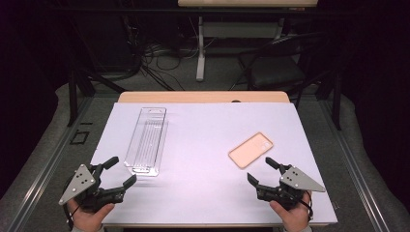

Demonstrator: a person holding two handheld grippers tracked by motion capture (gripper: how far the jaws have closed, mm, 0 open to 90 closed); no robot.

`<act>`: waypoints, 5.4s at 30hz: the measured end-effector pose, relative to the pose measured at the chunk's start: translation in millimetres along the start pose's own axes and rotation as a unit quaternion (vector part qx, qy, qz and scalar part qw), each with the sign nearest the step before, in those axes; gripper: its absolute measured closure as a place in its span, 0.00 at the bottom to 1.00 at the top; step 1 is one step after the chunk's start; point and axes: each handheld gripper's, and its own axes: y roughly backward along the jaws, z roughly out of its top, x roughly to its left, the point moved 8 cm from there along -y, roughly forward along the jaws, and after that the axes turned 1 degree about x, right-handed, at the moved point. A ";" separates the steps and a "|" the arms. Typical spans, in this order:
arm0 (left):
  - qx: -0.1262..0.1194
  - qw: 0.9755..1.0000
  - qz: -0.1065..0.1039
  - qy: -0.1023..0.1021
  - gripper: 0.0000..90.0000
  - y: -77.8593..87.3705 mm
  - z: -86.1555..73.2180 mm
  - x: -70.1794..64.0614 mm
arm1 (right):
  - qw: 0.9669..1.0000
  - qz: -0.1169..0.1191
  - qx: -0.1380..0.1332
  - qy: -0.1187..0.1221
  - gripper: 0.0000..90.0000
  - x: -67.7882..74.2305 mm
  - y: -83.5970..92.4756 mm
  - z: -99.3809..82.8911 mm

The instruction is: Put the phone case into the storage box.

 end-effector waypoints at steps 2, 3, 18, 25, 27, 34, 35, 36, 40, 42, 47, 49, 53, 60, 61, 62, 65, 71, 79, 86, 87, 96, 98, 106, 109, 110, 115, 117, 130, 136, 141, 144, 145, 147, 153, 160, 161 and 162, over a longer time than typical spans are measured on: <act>0.005 1.000 0.000 0.001 0.18 -0.6 -1.3 0.0 | 1.000 0.002 0.006 -0.005 0.21 0.2 -0.1 -1.0; 0.004 1.000 -0.001 0.001 0.18 -0.7 -1.3 -0.1 | 1.000 0.003 0.009 -0.007 0.21 0.1 -0.4 -1.5; 0.030 0.999 0.003 0.019 0.18 -5.9 -1.0 4.2 | 0.998 0.007 0.057 -0.015 0.17 -1.0 -5.8 -6.0; 0.053 0.998 -0.001 0.045 0.18 -19.6 7.7 10.1 | 0.996 0.006 0.086 -0.024 0.19 -4.8 -11.8 -5.5; 0.057 0.997 -0.001 0.043 0.18 -22.8 10.4 11.2 | 0.995 0.003 0.092 -0.025 0.21 -6.3 -13.6 -5.1; 0.068 0.996 0.007 0.051 0.18 -39.5 30.4 20.8 | 0.994 -0.014 0.107 -0.030 0.27 -17.8 -21.2 17.9; 0.068 0.996 0.007 0.051 0.18 -39.5 30.4 20.8 | 0.994 -0.014 0.107 -0.030 0.27 -17.8 -21.2 17.9; 0.067 0.996 0.010 0.049 0.18 -41.6 34.0 21.9 | 0.994 -0.015 0.099 -0.032 0.28 -19.2 -21.7 22.2; 0.070 0.996 0.011 0.048 0.18 -47.7 42.8 25.8 | 0.995 -0.015 0.099 -0.023 0.31 -22.4 -24.6 29.1; 0.073 0.996 0.009 0.050 0.18 -51.2 47.4 27.9 | 0.995 -0.014 0.101 -0.023 0.31 -24.3 -27.5 30.8; 0.084 0.995 0.008 0.049 0.18 -59.8 55.1 33.0 | 0.993 -0.003 0.115 -0.023 0.34 -27.5 -35.4 34.3; 0.089 0.995 0.005 0.054 0.18 -63.7 56.2 34.4 | 0.993 -0.002 0.118 -0.022 0.35 -29.4 -38.4 36.4; 0.098 0.994 -0.001 0.057 0.18 -72.1 60.1 36.9 | 0.991 -0.004 0.127 -0.030 0.37 -35.3 -47.3 41.7; 0.107 0.992 -0.016 0.061 0.18 -86.6 68.3 42.1 | 0.990 -0.004 0.137 -0.024 0.40 -39.8 -58.0 49.8; 0.108 0.992 -0.018 0.059 0.18 -89.3 69.8 43.8 | 0.990 -0.008 0.139 -0.027 0.40 -42.1 -62.3 52.9; 0.108 0.992 -0.019 0.059 0.18 -90.9 70.6 44.8 | 0.990 -0.008 0.139 -0.027 0.40 -42.1 -62.3 52.9; 0.111 0.992 -0.015 0.064 0.18 -96.3 72.1 50.8 | 0.989 -0.015 0.142 -0.030 0.41 -45.4 -67.4 55.1; 0.111 0.992 -0.009 0.067 0.18 -101.6 71.7 60.0 | 0.986 -0.018 0.162 -0.029 0.43 -48.3 -75.9 51.1; 0.117 0.992 0.008 0.052 0.19 -97.6 68.4 64.4 | 0.980 -0.006 0.195 -0.033 0.49 -51.1 -82.7 42.2; 0.118 0.991 -0.001 0.057 0.19 -96.5 66.7 59.6 | 0.973 -0.004 0.226 -0.038 0.53 -53.3 -90.1 34.1; 0.118 0.991 -0.001 0.056 0.19 -96.5 67.0 58.7 | 0.973 -0.004 0.226 -0.038 0.53 -53.3 -90.1 34.1; 0.126 0.991 -0.005 0.050 0.19 -98.1 66.7 53.8 | 0.964 -0.006 0.264 -0.039 0.56 -67.9 -95.3 27.0; 0.127 0.991 -0.004 0.049 0.19 -98.4 66.3 53.7 | 0.963 -0.004 0.268 -0.040 0.57 -68.6 -96.6 26.7; 0.127 0.991 -0.003 0.049 0.19 -97.3 66.3 54.3 | 0.951 0.001 0.310 -0.018 0.56 -62.3 -104.1 21.8; 0.127 0.991 -0.003 0.051 0.19 -97.2 65.9 54.9 | 0.947 -0.002 0.321 -0.008 0.56 -60.9 -106.1 20.5; 0.127 0.991 -0.003 0.051 0.19 -97.1 65.9 54.9 | 0.944 0.000 0.329 -0.009 0.57 -60.6 -107.6 18.9; 0.126 0.991 -0.002 0.053 0.19 -96.7 65.7 55.9 | 0.939 0.001 0.344 -0.012 0.63 -63.4 -112.3 14.6; 0.126 0.991 -0.001 0.054 0.19 -96.3 65.8 56.4 | 0.938 0.000 0.347 -0.010 0.63 -64.5 -113.8 13.2; 0.126 0.990 0.001 0.056 0.19 -95.0 65.2 58.6 | 0.908 0.017 0.419 -0.023 0.65 -53.8 -121.2 -4.9; 0.127 0.990 0.003 0.059 0.19 -94.8 64.4 59.9 | 0.893 0.024 0.448 -0.015 0.69 -45.6 -126.0 -17.3; 0.126 0.990 0.004 0.060 0.19 -94.6 64.3 60.4 | 0.883 0.024 0.469 -0.008 0.66 -39.4 -128.6 -25.0; 0.126 0.990 0.004 0.061 0.20 -94.3 64.1 61.1 | 0.881 0.016 0.473 -0.003 0.65 -37.1 -130.6 -29.3; 0.126 0.990 0.005 0.061 0.20 -94.2 64.1 61.3 | 0.878 0.015 0.478 -0.004 0.64 -36.2 -130.8 -30.9; 0.125 0.990 0.005 0.061 0.20 -93.7 64.1 61.9 | 0.872 0.010 0.489 -0.016 0.65 -32.5 -130.2 -33.6; 0.125 0.990 0.006 0.062 0.20 -93.1 63.8 63.0 | 0.865 0.015 0.500 -0.019 0.71 -28.0 -132.4 -39.8; 0.126 0.990 0.008 0.065 0.20 -93.8 62.4 64.1 | 0.861 0.023 0.508 -0.012 0.77 -28.0 -135.4 -44.8; 0.126 0.990 0.008 0.066 0.20 -94.0 62.3 64.2 | 0.860 0.023 0.510 -0.015 0.78 -27.7 -135.8 -45.9; 0.126 0.990 0.008 0.066 0.20 -94.0 62.1 64.4 | 0.861 0.024 0.508 -0.016 0.79 -27.6 -136.6 -46.7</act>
